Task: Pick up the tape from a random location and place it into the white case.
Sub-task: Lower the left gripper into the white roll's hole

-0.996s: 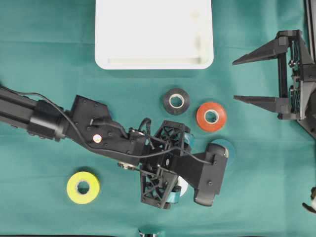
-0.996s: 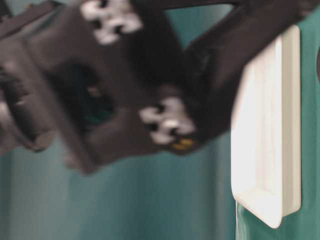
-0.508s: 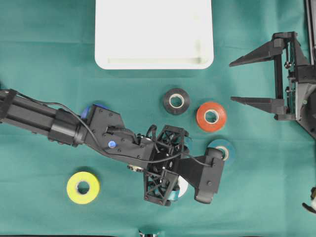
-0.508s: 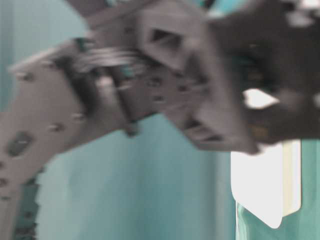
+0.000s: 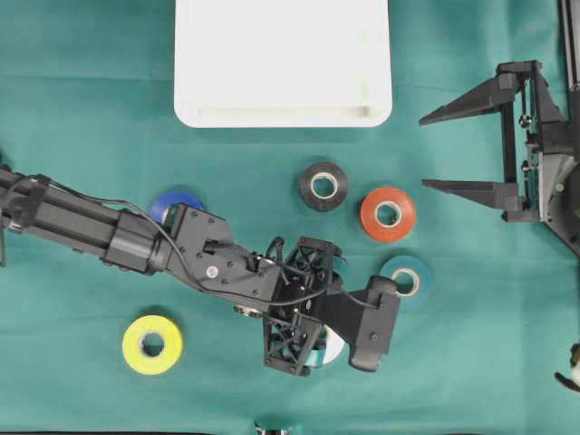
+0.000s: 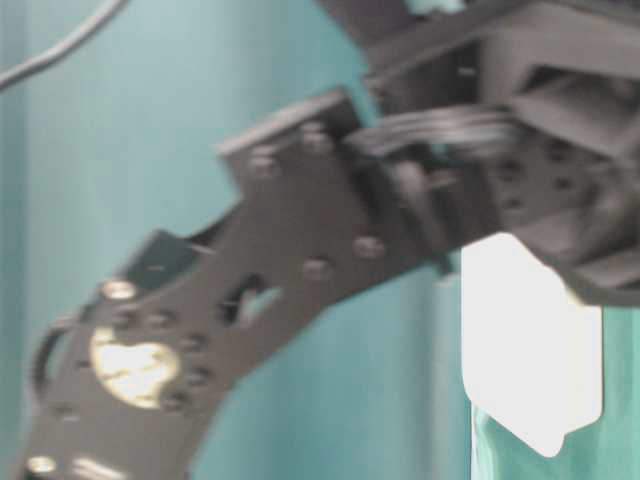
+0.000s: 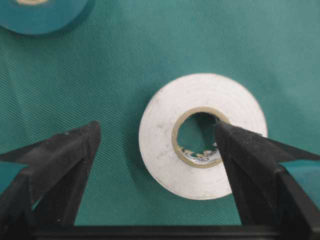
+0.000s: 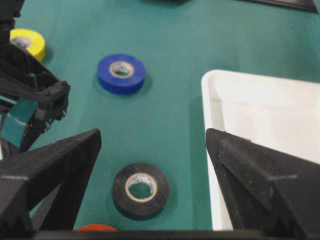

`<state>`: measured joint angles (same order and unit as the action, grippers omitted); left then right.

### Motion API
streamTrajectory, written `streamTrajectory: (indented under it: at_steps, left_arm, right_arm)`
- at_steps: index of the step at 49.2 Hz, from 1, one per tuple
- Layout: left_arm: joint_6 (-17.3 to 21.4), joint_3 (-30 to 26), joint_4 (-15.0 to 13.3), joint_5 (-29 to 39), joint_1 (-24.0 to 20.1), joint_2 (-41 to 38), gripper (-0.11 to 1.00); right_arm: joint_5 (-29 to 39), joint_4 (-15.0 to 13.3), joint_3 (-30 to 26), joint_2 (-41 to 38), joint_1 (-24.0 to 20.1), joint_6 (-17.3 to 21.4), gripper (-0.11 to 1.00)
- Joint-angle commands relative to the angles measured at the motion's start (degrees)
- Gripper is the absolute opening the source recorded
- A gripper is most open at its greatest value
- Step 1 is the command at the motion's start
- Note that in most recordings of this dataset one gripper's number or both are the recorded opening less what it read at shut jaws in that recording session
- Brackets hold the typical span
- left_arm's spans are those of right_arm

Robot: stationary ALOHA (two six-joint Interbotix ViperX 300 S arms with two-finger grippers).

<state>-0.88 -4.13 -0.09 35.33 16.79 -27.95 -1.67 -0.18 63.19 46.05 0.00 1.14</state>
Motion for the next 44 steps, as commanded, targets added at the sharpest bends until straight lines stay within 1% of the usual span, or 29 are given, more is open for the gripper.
streamTrajectory:
  at_steps: [1, 16, 26, 30, 32, 35, 44]
  left_arm:
    - [0.0, 0.26, 0.09, -0.97, -0.44, 0.35, 1.0]
    - [0.09, 0.53, 0.18, -2.2, -1.14, -3.08, 1.0]
    - [0.0, 0.44, 0.09, -1.76, -1.05, -2.9, 0.99]
    - [0.0, 0.44, 0.09, -1.41, -0.88, -3.08, 0.97]
    - [0.0, 0.35, 0.09, -1.05, -0.7, -3.08, 0.93]
    - [0.18, 0.26, 0.09, -0.26, -0.35, -3.08, 0.81]
    - [0.35, 0.18, 0.09, 1.49, -0.09, -2.55, 0.31]
  right_arm:
    - [0.0, 0.26, -1.32, -0.35, -0.09, 0.18, 0.92]
    - [0.0, 0.18, -1.23, -2.2, -0.09, 0.09, 0.92]
    - [0.0, 0.26, -1.32, -2.29, -0.09, 0.09, 0.92]
    - [0.0, 0.26, -1.32, -2.37, -0.09, 0.09, 0.92]
    - [0.0, 0.26, -1.41, -2.29, -0.09, 0.09, 0.92]
    - [-0.09, 0.26, -1.41, -2.37, -0.09, 0.09, 0.92]
    - [-0.26, 0.26, -1.32, -2.29, -0.09, 0.09, 0.92]
